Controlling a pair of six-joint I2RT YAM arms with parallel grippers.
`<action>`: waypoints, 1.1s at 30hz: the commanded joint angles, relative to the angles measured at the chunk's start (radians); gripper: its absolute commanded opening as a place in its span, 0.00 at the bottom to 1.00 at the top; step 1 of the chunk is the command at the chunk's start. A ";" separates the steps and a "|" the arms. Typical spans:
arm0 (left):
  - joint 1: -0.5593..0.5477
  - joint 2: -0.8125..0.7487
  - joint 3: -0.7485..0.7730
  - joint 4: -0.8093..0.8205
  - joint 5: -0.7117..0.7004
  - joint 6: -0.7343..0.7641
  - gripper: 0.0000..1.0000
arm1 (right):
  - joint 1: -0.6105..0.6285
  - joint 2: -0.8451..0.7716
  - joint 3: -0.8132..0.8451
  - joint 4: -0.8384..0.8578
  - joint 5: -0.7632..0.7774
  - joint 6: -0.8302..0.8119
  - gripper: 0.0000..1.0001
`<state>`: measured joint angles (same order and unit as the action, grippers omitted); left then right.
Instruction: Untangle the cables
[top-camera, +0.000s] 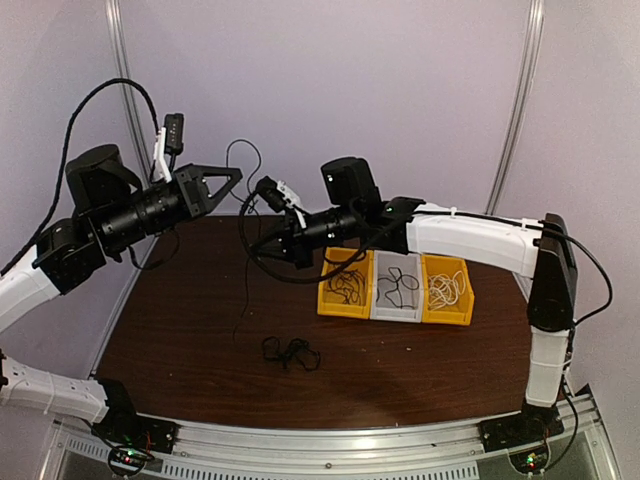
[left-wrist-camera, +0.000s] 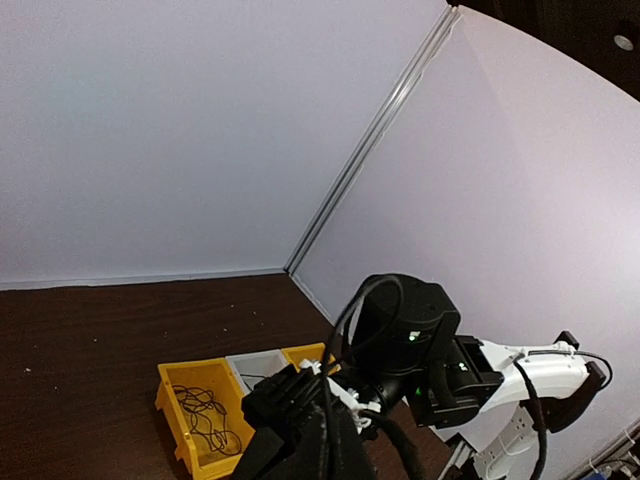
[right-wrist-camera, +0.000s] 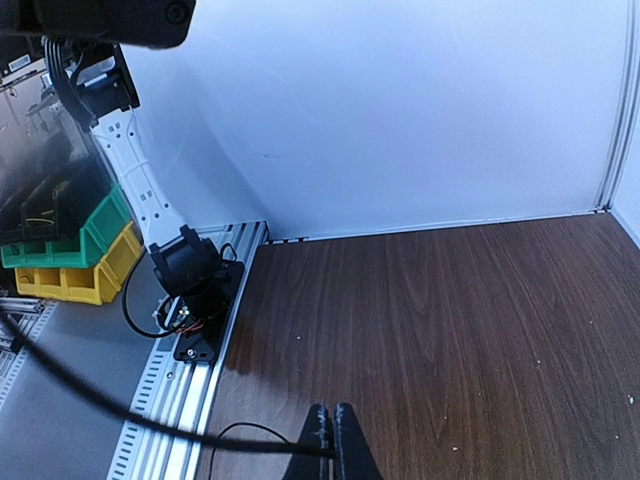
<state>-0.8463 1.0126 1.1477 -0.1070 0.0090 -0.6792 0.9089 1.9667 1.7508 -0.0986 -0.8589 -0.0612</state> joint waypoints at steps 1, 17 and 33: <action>0.001 -0.049 -0.030 -0.006 -0.113 0.040 0.15 | -0.025 -0.099 -0.077 -0.016 0.057 -0.061 0.00; 0.012 0.133 0.036 -0.153 -0.443 0.397 0.74 | -0.311 -0.292 -0.195 -0.221 0.280 -0.225 0.00; 0.217 0.327 -0.068 0.139 -0.325 0.464 0.74 | -0.430 -0.420 -0.256 -0.316 0.439 -0.278 0.00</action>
<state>-0.6651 1.3449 1.1393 -0.0948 -0.3801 -0.2218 0.5053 1.5890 1.5070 -0.3573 -0.4854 -0.3119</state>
